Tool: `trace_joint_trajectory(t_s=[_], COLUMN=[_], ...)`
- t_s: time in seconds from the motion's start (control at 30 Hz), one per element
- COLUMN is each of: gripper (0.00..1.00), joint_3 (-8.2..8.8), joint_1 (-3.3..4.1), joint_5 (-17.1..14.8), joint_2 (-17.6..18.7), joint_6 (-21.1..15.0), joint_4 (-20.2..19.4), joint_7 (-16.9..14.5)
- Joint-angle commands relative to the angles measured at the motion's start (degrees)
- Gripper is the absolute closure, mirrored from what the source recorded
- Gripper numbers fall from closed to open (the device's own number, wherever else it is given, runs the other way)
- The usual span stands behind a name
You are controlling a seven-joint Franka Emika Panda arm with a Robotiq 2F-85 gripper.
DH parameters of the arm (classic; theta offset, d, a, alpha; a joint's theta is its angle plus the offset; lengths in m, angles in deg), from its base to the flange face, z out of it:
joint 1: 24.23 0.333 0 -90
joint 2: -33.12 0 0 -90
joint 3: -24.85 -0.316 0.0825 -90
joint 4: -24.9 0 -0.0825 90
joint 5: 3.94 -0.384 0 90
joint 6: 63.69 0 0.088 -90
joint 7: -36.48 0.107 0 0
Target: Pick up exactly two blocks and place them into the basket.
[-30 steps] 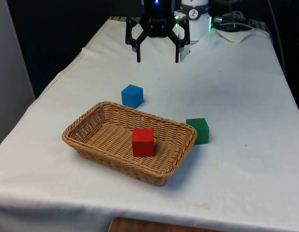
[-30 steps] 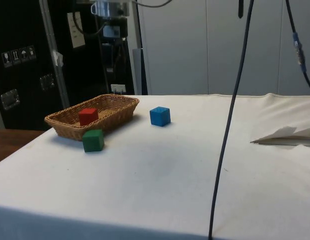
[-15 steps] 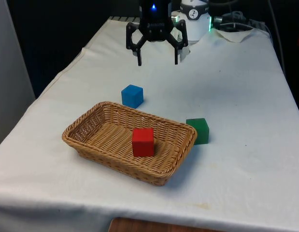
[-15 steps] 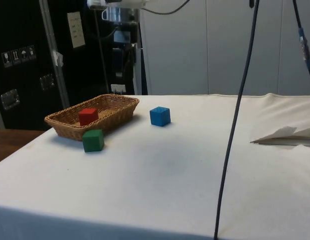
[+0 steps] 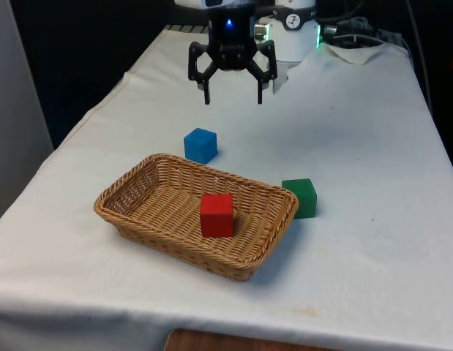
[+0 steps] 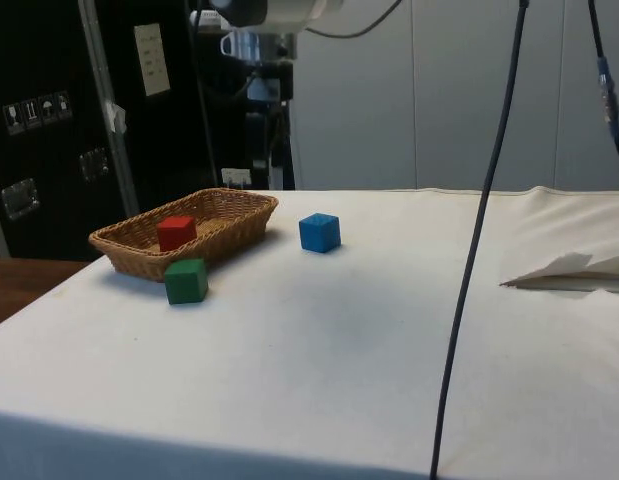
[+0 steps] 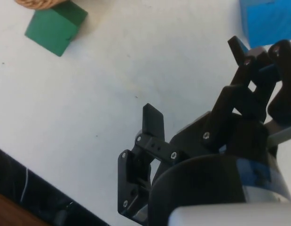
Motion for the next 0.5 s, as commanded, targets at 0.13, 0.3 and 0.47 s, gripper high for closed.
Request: trace_joint_trajectory(t_s=[0.13,0.3,0.47], gripper=[0.00,0.00,0.00], joint_3=[-0.63,-1.78,-2.92], joint_1=[0.06,-0.06,-0.86], joint_5=[0.0,-0.7,-1.5], joint_2=[0.0,0.4,1.3], joint_6=[-2.1,-5.7,-6.3], joint_4=[-2.1,-4.2,-4.3], joint_7=[0.0,1.5,3.3])
